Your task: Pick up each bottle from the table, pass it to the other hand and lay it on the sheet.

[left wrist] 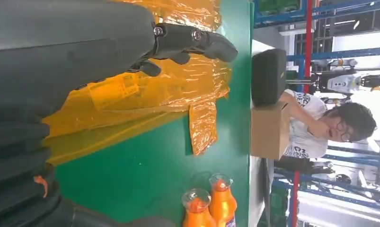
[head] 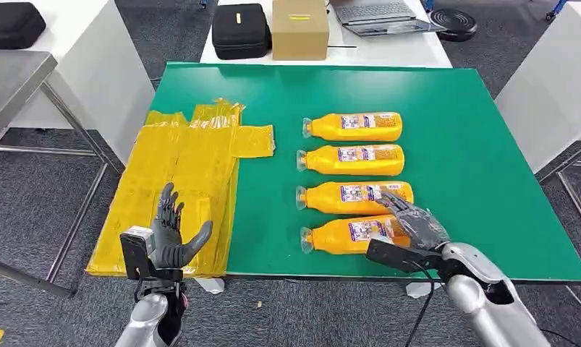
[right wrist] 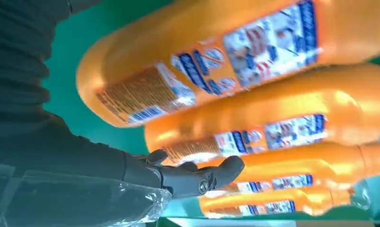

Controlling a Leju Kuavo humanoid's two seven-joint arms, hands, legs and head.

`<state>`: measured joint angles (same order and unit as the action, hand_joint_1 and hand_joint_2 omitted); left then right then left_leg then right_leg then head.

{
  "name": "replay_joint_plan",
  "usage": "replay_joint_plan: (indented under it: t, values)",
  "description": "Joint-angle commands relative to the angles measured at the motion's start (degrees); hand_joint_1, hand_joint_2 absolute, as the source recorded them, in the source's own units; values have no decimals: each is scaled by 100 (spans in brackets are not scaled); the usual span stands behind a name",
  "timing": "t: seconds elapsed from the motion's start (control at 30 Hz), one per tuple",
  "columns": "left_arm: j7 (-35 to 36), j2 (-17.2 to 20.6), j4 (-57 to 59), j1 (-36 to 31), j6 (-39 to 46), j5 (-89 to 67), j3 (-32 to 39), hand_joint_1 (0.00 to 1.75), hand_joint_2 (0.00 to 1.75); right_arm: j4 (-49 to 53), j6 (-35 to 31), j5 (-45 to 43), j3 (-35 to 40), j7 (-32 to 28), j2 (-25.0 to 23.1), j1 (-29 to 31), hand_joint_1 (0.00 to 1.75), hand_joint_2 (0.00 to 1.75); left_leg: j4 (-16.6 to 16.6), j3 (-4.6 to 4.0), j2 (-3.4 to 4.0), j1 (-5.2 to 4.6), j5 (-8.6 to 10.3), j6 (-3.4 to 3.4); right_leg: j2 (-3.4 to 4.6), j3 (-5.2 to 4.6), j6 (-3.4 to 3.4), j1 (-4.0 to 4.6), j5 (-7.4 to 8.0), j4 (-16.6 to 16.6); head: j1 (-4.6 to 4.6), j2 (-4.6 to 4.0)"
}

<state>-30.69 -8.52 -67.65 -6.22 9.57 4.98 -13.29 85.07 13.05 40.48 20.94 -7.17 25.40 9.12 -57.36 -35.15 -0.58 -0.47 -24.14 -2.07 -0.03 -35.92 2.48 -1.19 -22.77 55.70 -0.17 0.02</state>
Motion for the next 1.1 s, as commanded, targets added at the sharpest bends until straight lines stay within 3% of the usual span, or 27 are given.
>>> replay_joint_plan:
  t: [0.03, 0.37, 0.9, 1.1]
  values:
    - [23, 131, 433, -230, -84, 29, -8, 0, 175, 167, 228, -50, 111, 44, 367, -103, 0, 175, -2, 37, -4, 9, -16, 15, -8, 40, -15, 10, -18, 0, 0, 0]
    - [-7, 136, 471, -245, -79, 57, 24, 0, 175, -194, 440, -156, 149, 6, 456, 242, 0, 175, 3, 34, 16, 7, -13, 12, 11, 31, -11, 8, -8, -4, -2, 0]
    - [-22, 135, 496, -254, -90, 77, 7, 0, 175, -306, 449, -156, 214, 18, 465, 284, 0, 175, 2, 31, 11, 7, -12, 11, 7, 31, -11, 8, -9, -4, -2, 0]
    - [-32, 85, 501, -254, -87, 98, 7, 0, 175, -865, 484, -148, 308, 71, 224, 562, 0, 175, 5, 32, 17, 8, -10, 11, 13, 31, -10, 9, -4, -8, -2, 0]
